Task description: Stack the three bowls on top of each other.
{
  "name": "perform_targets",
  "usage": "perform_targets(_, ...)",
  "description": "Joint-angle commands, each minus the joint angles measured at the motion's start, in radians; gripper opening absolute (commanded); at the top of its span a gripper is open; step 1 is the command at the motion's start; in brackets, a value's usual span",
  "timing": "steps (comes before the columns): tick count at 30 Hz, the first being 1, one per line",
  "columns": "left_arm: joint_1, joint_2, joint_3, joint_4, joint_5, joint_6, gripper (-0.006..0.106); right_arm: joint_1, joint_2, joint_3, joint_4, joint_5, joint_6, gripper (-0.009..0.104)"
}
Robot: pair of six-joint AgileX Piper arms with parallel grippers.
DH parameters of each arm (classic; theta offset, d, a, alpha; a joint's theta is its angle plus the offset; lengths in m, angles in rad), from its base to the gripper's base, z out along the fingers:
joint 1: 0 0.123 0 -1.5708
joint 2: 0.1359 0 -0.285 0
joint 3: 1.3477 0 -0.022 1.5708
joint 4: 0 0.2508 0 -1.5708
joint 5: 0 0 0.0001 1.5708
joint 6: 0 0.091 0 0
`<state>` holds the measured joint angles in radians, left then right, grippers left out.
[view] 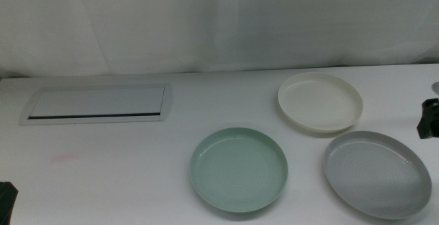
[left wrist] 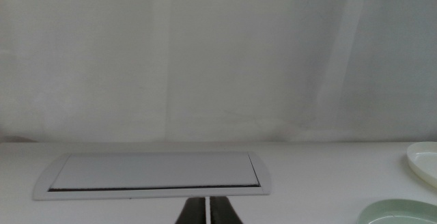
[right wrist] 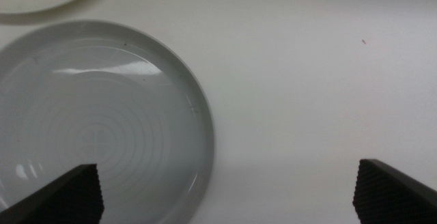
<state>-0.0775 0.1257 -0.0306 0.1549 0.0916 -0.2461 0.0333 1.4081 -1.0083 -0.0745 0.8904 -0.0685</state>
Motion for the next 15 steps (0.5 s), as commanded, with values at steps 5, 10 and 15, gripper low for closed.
perform_targets(5, 0.005, -0.003, -0.007, -0.005, 0.000, -0.009, -0.003, -0.008, 0.125, -0.006, -0.011, -0.073, -0.037, 0.103)
perform_targets(10, 0.005, -0.003, -0.007, -0.005, 0.000, -0.009, -0.003, -0.017, 0.202, 0.011, -0.023, -0.143, -0.037, 0.103)
perform_targets(15, 0.005, -0.003, -0.007, -0.005, 0.000, -0.009, -0.003, -0.017, 0.245, 0.077, -0.026, -0.242, -0.037, 0.103)
